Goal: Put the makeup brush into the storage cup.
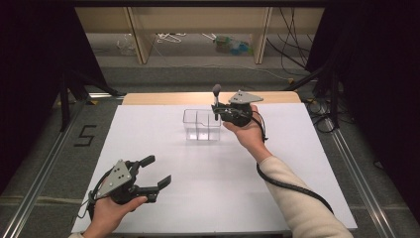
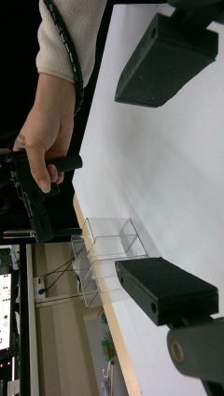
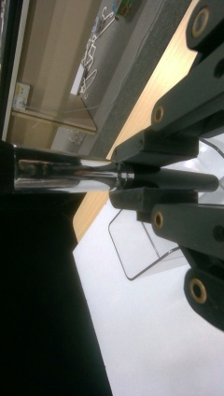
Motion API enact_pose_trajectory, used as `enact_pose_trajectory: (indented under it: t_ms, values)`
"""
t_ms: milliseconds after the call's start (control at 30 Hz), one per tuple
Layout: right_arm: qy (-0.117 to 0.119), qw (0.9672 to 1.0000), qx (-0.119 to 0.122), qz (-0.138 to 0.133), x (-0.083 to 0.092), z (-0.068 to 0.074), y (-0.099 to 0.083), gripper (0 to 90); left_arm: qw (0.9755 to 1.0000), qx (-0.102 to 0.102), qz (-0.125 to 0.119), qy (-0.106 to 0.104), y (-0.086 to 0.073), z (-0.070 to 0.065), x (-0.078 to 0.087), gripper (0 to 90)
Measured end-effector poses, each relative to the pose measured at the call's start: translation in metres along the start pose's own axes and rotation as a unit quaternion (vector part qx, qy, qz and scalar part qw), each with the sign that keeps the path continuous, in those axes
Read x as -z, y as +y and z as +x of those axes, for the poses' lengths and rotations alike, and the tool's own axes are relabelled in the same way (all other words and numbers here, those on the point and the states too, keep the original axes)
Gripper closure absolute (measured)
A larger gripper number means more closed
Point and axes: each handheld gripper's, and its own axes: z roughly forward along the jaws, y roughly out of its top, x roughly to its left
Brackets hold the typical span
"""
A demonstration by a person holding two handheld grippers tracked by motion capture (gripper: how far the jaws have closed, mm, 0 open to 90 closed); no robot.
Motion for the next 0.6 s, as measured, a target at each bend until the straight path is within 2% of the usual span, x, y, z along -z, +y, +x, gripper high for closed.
enact_pose_trajectory:
  t_ms: [600]
  values:
    - [-0.006,1.0,-0.001,0.007,-0.0021,-0.0012,-0.0044,79.1,1.0,-0.001,0.0,0.0,-0.0001,0.0001,0.0,15.9]
